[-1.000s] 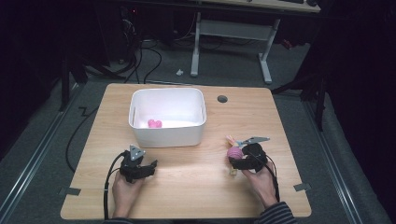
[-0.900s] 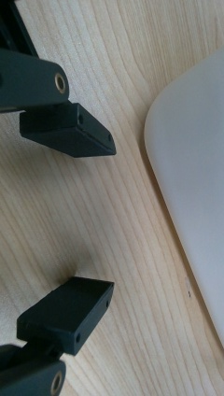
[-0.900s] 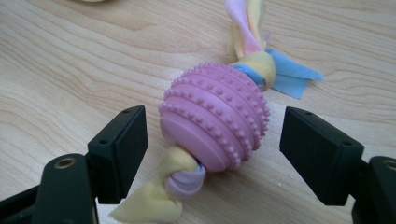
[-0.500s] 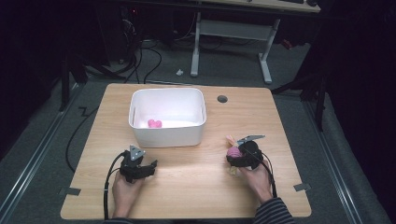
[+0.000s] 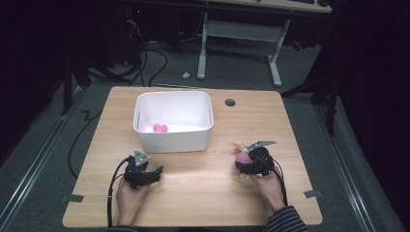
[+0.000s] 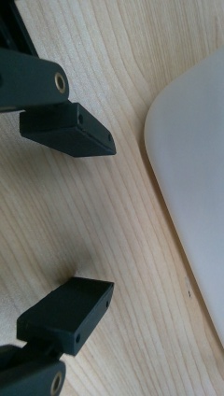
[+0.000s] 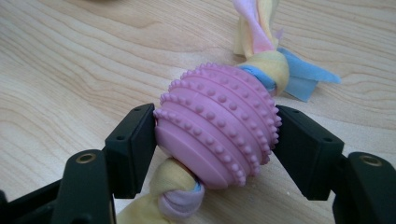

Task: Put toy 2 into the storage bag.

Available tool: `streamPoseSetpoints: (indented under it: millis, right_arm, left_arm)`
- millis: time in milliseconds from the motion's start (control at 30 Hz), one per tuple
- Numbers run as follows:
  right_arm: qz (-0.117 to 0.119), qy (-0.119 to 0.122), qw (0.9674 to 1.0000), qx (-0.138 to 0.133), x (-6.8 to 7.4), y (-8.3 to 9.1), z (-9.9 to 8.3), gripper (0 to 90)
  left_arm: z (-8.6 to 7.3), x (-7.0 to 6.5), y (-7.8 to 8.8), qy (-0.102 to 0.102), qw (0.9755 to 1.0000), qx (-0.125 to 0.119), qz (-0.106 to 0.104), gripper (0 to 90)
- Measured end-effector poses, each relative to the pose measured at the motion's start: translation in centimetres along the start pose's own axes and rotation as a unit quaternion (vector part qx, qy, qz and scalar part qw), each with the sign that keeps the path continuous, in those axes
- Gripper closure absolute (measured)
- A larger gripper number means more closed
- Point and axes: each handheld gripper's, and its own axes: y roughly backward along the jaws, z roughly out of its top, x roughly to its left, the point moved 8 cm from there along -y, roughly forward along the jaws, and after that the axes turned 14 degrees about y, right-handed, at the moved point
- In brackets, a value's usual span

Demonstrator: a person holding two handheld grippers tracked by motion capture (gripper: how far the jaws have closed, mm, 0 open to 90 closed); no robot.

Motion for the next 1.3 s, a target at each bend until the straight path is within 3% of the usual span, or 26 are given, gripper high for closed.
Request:
streamPoseSetpoints:
  millis: [800, 1300]
  right_arm:
    - [0.02, 0.029, 0.9983, -0.046, -1.2, 4.4, 2.4, 32.5]
    - [0.026, 0.061, 0.9945, -0.081, -2.0, 7.5, 6.2, 32.6]
  left_arm:
    - [0.0, 0.0, 0.0, 0.0, 1.0, 0.0, 0.0, 29.0]
    - [0.0, 0.0, 0.0, -0.002, 1.0, 0.0, 0.001, 28.9]
